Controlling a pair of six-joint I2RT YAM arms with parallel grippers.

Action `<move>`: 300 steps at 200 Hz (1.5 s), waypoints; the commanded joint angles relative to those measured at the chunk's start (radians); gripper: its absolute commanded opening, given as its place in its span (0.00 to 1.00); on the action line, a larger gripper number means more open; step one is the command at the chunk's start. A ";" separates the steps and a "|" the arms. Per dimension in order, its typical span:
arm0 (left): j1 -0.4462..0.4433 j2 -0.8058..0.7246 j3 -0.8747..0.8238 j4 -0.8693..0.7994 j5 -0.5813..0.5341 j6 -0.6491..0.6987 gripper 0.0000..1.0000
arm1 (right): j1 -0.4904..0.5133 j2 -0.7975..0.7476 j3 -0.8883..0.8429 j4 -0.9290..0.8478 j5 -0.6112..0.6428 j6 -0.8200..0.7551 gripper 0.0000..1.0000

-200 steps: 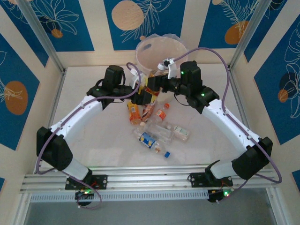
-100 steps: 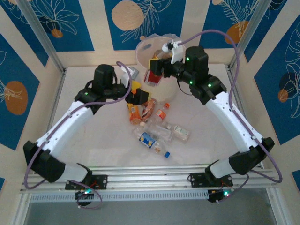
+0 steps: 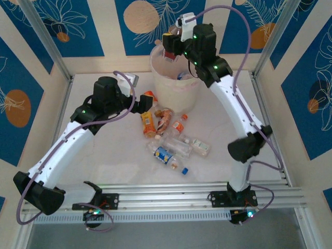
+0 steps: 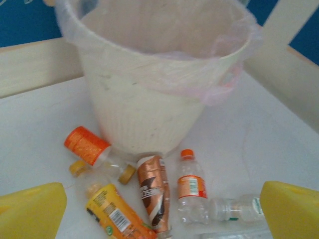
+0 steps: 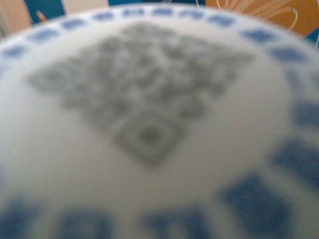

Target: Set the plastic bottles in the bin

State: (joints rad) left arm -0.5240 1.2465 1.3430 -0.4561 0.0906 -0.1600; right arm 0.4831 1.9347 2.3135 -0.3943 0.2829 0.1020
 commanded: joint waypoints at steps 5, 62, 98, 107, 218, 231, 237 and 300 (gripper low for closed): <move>-0.001 -0.005 -0.017 -0.028 -0.142 -0.039 1.00 | -0.029 0.134 0.193 -0.147 0.030 0.002 0.63; 0.004 0.010 -0.035 -0.032 -0.233 -0.134 0.99 | -0.067 0.263 0.237 -0.252 -0.052 0.118 0.66; 0.007 0.024 -0.046 -0.033 -0.273 -0.192 1.00 | -0.087 0.282 0.185 -0.256 -0.127 0.174 0.67; 0.007 0.027 -0.048 -0.033 -0.283 -0.206 0.99 | -0.092 0.292 0.187 -0.262 -0.149 0.188 0.67; 0.007 0.090 -0.070 -0.038 -0.287 -0.278 1.00 | -0.118 0.386 0.268 -0.335 -0.278 0.279 0.93; 0.007 0.094 -0.077 -0.036 -0.288 -0.290 0.99 | -0.121 0.381 0.291 -0.353 -0.260 0.271 0.96; 0.009 0.094 -0.083 -0.033 -0.287 -0.294 1.00 | -0.122 0.377 0.303 -0.362 -0.251 0.263 0.96; 0.009 0.114 -0.140 -0.029 -0.290 -0.330 0.99 | -0.121 0.263 0.319 -0.410 -0.110 0.185 1.00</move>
State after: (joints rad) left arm -0.5213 1.3380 1.2285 -0.4877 -0.1883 -0.4656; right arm 0.3660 2.2917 2.6087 -0.7647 0.0933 0.3325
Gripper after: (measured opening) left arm 0.995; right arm 0.996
